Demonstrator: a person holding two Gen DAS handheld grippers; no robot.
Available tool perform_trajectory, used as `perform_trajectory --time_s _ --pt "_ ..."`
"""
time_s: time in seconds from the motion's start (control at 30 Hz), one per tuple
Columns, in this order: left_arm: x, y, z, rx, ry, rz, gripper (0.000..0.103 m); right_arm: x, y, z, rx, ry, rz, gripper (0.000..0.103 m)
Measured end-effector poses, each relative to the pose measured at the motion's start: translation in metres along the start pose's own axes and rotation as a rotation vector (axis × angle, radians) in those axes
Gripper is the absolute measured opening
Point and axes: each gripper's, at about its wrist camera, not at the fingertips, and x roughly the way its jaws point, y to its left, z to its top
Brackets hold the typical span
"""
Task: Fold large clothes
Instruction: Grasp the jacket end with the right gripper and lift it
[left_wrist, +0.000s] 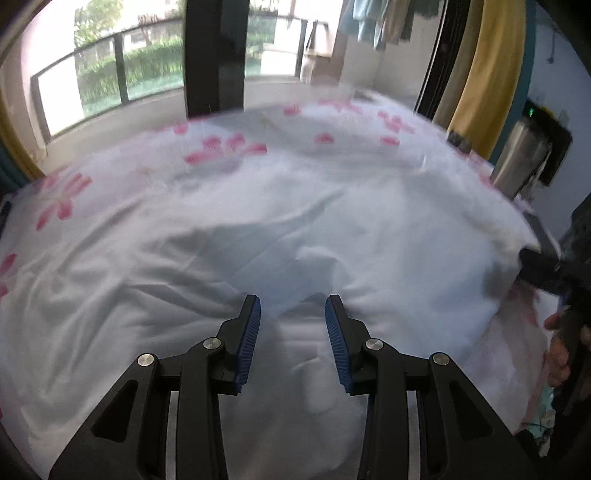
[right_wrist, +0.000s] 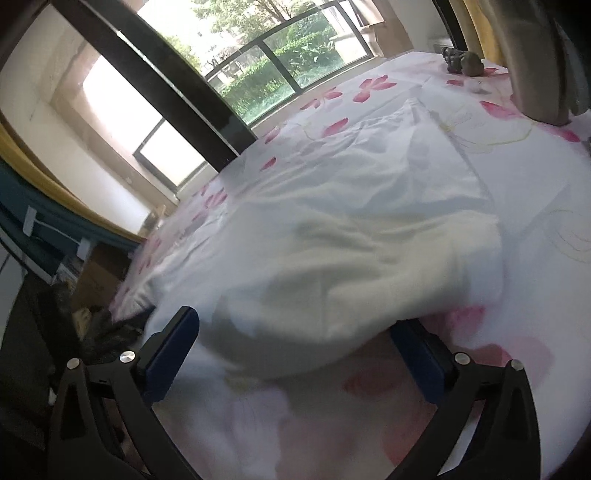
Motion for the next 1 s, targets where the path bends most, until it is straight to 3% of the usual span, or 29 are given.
perform_trajectory --time_s 0.27,0.5,0.57,0.63,0.7,0.83,1.0 --pt "0.005 -0.002 -0.001 0.016 -0.01 0.006 0.039 0.028 0.012 0.018 0.032 0.004 0.074 0.103" --pt "0.005 -0.001 -0.001 0.02 -0.023 -0.003 0.039 0.063 0.04 0.027 -0.017 0.039 0.119 0.102" --pt "0.005 0.0 -0.002 0.019 -0.027 -0.012 0.039 0.071 0.048 0.027 -0.036 0.052 0.127 0.093" --pt "0.004 0.0 -0.003 0.023 -0.029 -0.014 0.039 0.079 0.052 0.026 -0.04 0.064 0.124 0.062" --pt "0.004 0.001 -0.003 0.023 -0.034 -0.018 0.039 0.086 0.051 0.024 -0.023 0.086 0.163 0.05" --pt "0.004 0.0 -0.004 0.029 -0.044 -0.016 0.038 0.087 0.054 0.022 -0.037 0.084 0.176 0.035" --pt "0.004 -0.001 -0.004 0.026 -0.046 -0.017 0.039 0.078 0.07 0.023 -0.099 0.065 0.164 0.03"
